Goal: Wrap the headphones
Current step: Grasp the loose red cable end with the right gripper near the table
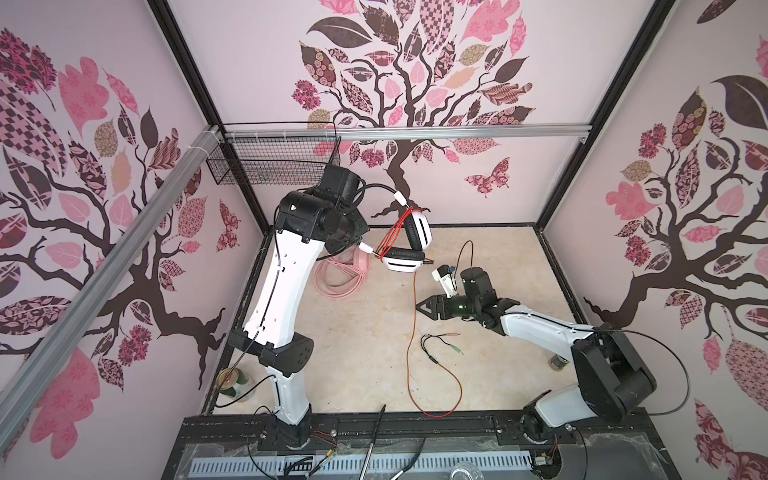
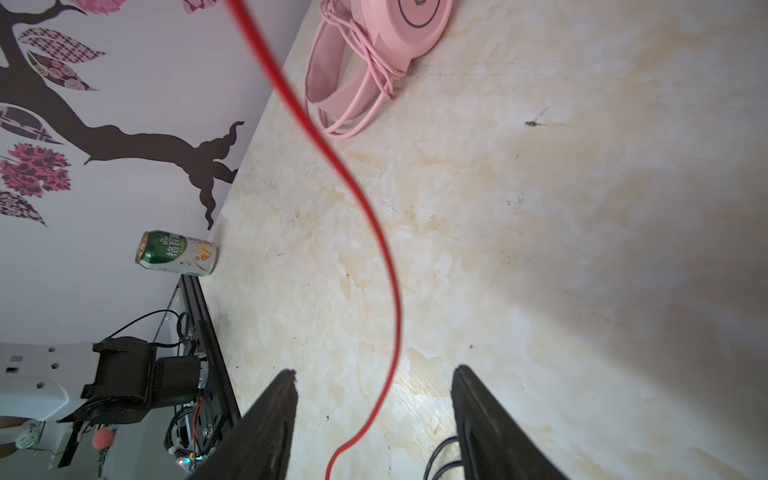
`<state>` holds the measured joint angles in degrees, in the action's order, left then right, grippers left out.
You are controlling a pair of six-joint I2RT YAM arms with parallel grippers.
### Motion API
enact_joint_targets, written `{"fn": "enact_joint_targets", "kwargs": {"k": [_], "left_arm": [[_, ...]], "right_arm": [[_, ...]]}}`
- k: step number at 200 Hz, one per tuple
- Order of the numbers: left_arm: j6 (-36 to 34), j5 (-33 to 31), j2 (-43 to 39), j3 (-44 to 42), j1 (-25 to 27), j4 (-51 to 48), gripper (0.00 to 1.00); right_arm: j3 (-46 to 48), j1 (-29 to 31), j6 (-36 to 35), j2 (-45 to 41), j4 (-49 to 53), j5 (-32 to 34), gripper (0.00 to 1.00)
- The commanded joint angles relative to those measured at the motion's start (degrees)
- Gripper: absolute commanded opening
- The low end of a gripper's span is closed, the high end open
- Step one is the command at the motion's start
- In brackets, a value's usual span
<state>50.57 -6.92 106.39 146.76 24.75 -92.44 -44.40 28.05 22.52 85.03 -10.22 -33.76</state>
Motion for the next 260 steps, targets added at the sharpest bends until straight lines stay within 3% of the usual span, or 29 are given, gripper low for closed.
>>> {"fn": "enact_joint_targets", "kwargs": {"k": [1,54,104,169,260], "left_arm": [[0.84,2.74,-2.28,-1.67,-0.75,3.56,0.00],[0.24,3.91,-2.41,-2.27,-1.46,3.68,0.00],[-0.12,4.00,-2.85,-2.62,-2.08,3.48,0.00],[0.06,4.62,-3.86,-3.03,-2.17,3.75,0.00],[0.05,4.66,-5.02,-4.21,-2.17,3.85,0.00]], "right_arm": [[0.89,0.12,3.10,1.73,-5.44,-2.47,0.61],[1.15,0.17,4.52,4.69,-7.33,-2.75,0.52],[1.71,0.37,2.48,2.49,-4.47,-0.47,0.52],[0.50,0.57,0.91,8.21,-4.79,3.41,0.48],[0.41,0.90,1.18,10.73,-5.74,1.92,0.43]]}}
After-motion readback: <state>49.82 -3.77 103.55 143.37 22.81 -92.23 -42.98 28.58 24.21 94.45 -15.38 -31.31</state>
